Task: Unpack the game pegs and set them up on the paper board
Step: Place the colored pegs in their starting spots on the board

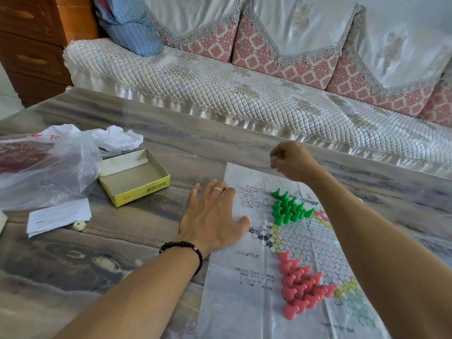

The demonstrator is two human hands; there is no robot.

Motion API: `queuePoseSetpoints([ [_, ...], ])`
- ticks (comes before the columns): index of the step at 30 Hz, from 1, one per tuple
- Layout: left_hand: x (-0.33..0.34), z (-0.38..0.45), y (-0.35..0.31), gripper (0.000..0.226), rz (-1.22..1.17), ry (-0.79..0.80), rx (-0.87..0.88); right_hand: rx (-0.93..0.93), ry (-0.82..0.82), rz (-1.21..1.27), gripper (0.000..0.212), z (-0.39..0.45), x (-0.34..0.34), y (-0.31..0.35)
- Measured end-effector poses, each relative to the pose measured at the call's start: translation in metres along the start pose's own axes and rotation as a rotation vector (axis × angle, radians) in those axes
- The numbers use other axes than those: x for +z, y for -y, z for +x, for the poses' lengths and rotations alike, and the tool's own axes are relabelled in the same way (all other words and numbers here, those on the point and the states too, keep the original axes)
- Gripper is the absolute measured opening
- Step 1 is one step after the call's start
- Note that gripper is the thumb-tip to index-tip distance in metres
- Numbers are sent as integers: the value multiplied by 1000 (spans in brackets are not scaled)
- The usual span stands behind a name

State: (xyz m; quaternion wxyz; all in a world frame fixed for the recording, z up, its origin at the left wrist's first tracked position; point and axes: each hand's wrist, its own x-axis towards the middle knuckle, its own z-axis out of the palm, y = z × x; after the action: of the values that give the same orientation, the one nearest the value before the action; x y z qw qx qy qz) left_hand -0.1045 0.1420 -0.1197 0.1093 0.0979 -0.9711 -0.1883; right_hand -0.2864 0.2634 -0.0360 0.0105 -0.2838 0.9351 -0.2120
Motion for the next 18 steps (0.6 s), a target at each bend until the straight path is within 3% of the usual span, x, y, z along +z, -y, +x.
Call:
queuePoseSetpoints([
  [4,1,1,0,68,6,-2,-1,-48,50,30,25,-21,-15,0],
  [10,0,1,0,67,7,4,-10,-112,105,-88,3,-40,-25,0],
  [15,0,1,1,67,10,0,-6,-141,206,-287,25,-47,-25,3],
  [18,0,1,1,67,9,-3,-3,-128,219,-298,20,-47,-26,4],
])
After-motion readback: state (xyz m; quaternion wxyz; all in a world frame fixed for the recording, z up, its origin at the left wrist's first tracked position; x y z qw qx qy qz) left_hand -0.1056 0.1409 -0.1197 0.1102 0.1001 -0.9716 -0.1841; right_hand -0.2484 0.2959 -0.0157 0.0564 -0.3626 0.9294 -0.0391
